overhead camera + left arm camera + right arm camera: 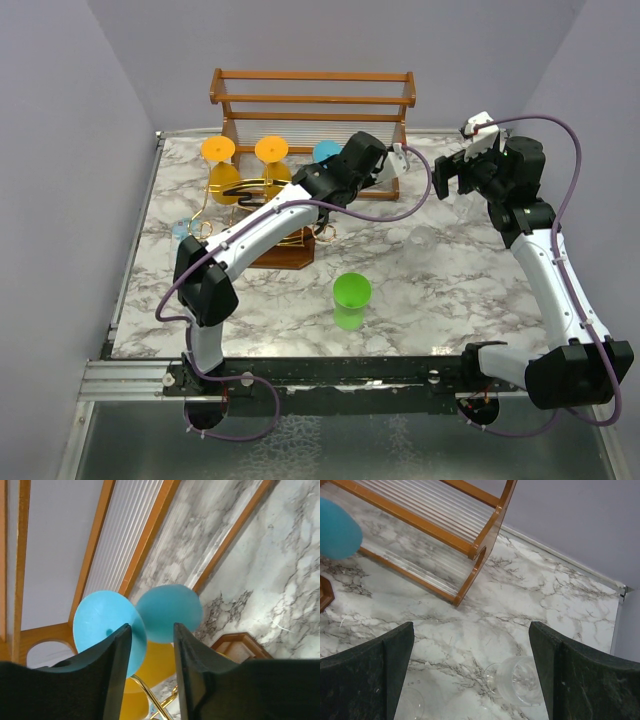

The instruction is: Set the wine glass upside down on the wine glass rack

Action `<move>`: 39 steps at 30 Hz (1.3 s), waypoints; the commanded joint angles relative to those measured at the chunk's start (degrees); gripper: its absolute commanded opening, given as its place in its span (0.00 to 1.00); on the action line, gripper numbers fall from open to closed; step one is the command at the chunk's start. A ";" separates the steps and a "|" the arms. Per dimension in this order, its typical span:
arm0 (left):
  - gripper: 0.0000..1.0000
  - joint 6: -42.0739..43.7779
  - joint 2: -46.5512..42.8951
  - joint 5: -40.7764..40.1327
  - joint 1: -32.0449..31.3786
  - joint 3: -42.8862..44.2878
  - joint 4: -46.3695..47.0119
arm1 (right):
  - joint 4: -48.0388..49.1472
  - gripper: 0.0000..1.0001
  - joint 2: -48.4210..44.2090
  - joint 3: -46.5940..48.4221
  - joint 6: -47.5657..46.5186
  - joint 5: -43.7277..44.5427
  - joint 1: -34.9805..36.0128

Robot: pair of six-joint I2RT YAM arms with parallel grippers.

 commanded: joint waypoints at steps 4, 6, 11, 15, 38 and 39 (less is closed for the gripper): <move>0.50 -2.00 -6.16 6.78 -0.30 0.50 -0.82 | 0.01 0.96 -1.14 -0.05 -0.80 -1.13 -0.54; 0.51 -2.20 -6.88 7.69 -0.27 0.45 -1.11 | -0.04 0.96 -1.17 -0.08 -0.85 -1.14 -0.54; 0.53 -2.51 -8.97 10.06 -0.27 -0.58 -1.52 | -0.24 0.96 -1.19 0.03 -1.06 -1.27 -0.54; 0.55 -2.92 -11.44 12.51 -0.06 -1.78 -1.96 | -0.50 0.96 -1.30 0.18 -1.52 -2.12 -0.54; 0.99 -11.90 -30.71 28.11 18.51 -9.04 -0.58 | -25.95 0.96 2.09 12.80 -18.63 -18.31 15.69; 0.99 -12.91 -31.53 28.15 20.09 -9.49 -0.09 | -27.26 0.96 2.05 12.78 -19.68 -18.20 17.93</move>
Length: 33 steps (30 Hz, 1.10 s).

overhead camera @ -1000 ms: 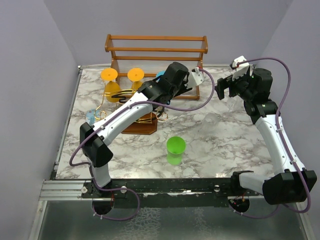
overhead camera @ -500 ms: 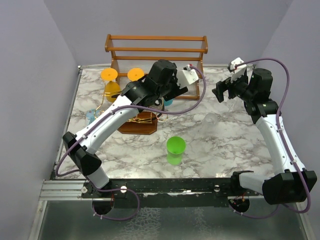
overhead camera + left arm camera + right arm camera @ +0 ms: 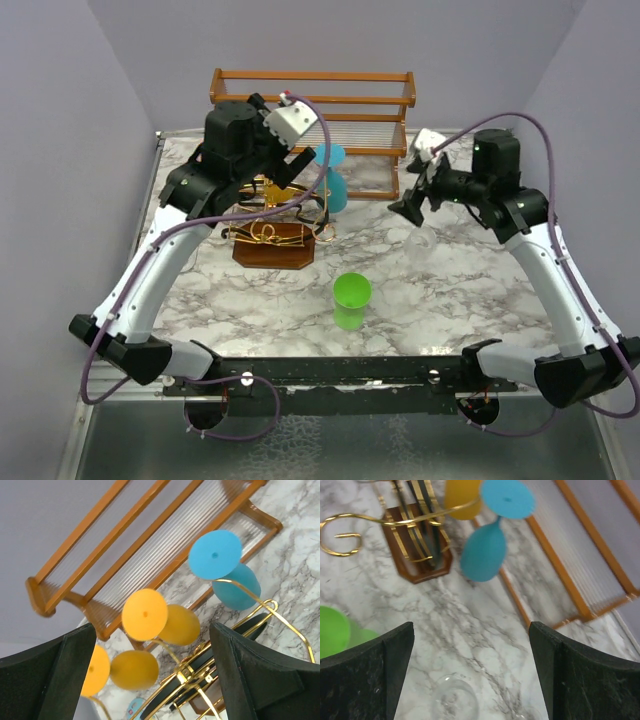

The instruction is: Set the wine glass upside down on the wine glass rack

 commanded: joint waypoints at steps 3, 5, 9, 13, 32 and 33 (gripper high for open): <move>0.99 -6.85 -5.95 3.43 8.53 -2.73 3.77 | -13.22 0.96 0.73 0.66 -9.09 1.51 13.73; 0.99 -7.85 -6.65 3.31 10.64 -3.47 4.75 | -14.56 0.96 0.83 -0.03 -10.27 3.01 17.98; 0.99 -9.61 -7.13 3.90 13.95 -4.20 5.70 | -16.58 0.94 1.52 -1.76 -11.38 4.79 24.42; 0.99 -9.83 -7.45 4.53 15.57 -4.67 6.01 | -15.80 0.92 2.13 -4.73 -10.70 7.94 28.18; 0.99 -10.41 -7.41 8.20 18.30 -7.00 6.51 | -11.99 0.62 7.12 -11.22 -8.09 15.47 33.24; 0.99 -10.42 -7.41 8.23 18.26 -7.04 6.54 | -12.23 0.58 7.05 -11.22 -8.23 16.11 33.24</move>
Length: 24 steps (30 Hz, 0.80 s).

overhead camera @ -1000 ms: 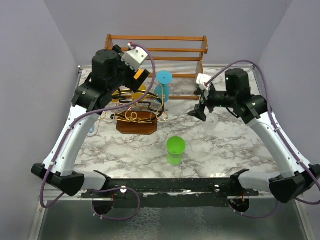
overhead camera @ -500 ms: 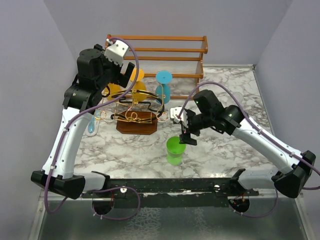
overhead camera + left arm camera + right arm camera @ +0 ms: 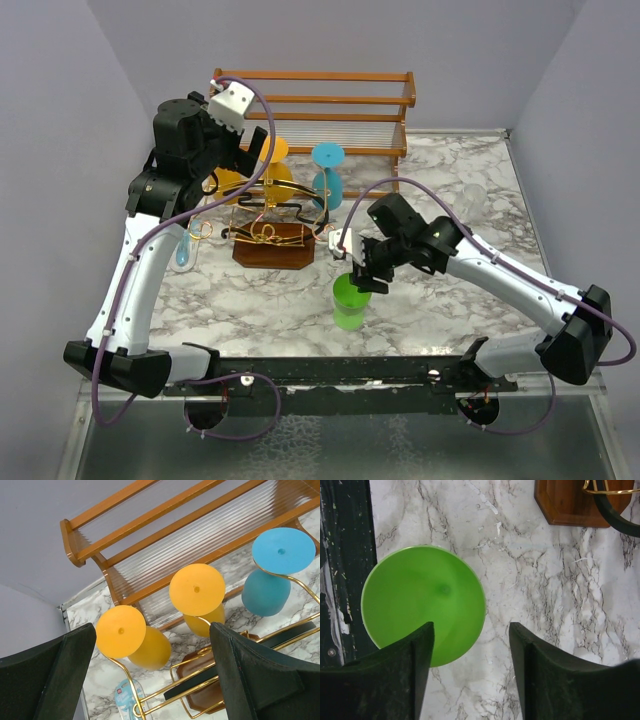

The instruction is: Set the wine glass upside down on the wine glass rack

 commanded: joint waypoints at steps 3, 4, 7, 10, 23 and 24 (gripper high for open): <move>0.99 -0.20 -1.14 1.82 0.42 -0.43 1.89 | 0.25 0.48 -0.17 -0.15 -0.79 5.21 0.37; 0.99 -0.10 -1.25 1.82 0.42 -0.44 1.94 | 0.03 0.45 -0.34 -0.29 -1.05 5.88 0.37; 0.99 0.07 -1.29 2.09 0.42 -0.80 1.98 | -0.80 0.36 -0.70 -0.72 -1.57 7.22 0.37; 0.99 0.01 -1.26 2.83 0.42 -1.33 1.97 | -1.88 0.28 -0.65 -0.97 -2.03 7.64 0.37; 0.99 1.06 -1.35 4.84 0.42 -2.31 2.11 | -2.98 0.01 -3.30 1.74 -5.35 8.05 0.37; 0.99 1.38 -1.44 4.89 0.42 -2.51 2.14 | -3.10 0.02 -3.42 2.58 -5.78 7.67 0.34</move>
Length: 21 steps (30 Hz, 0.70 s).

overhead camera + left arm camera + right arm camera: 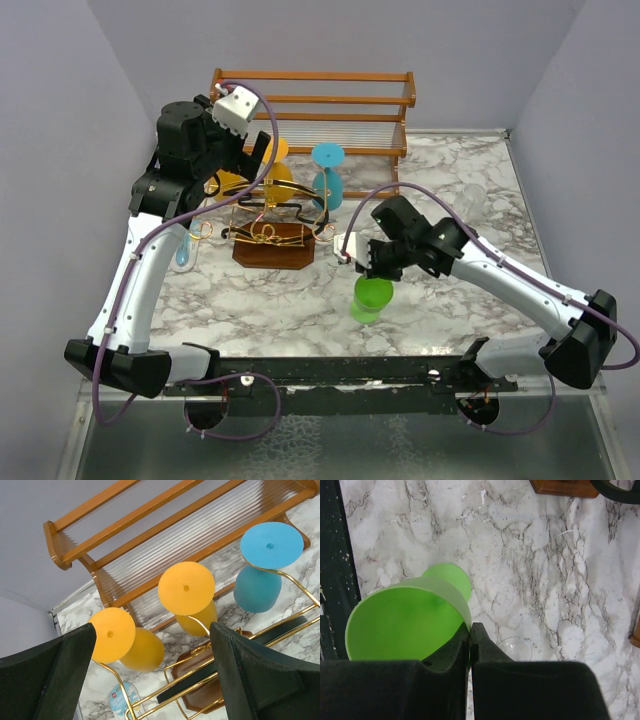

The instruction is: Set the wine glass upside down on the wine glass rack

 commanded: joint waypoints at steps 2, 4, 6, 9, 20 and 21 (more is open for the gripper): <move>0.99 1.52 -1.55 2.18 0.45 -1.27 1.48 | -0.69 0.01 -2.47 4.54 -4.03 -0.60 0.37; 0.99 1.77 -1.47 2.03 0.42 -1.33 1.65 | -0.94 0.01 -3.23 5.73 -5.14 -2.05 0.37; 0.99 1.80 -1.25 1.90 0.44 -1.10 1.68 | -1.35 0.01 -4.07 6.66 -6.07 -3.65 0.37; 0.99 1.79 -1.00 1.94 0.42 -0.61 1.69 | -2.90 0.01 -5.24 8.53 -7.39 -6.10 0.37; 0.99 0.95 0.37 3.81 0.42 0.14 2.37 | -9.12 0.01 -8.65 19.05 -8.19 -20.92 0.21; 0.99 0.85 0.46 4.16 0.42 0.16 2.43 | -9.69 0.01 -8.64 20.43 -7.97 -21.65 -0.03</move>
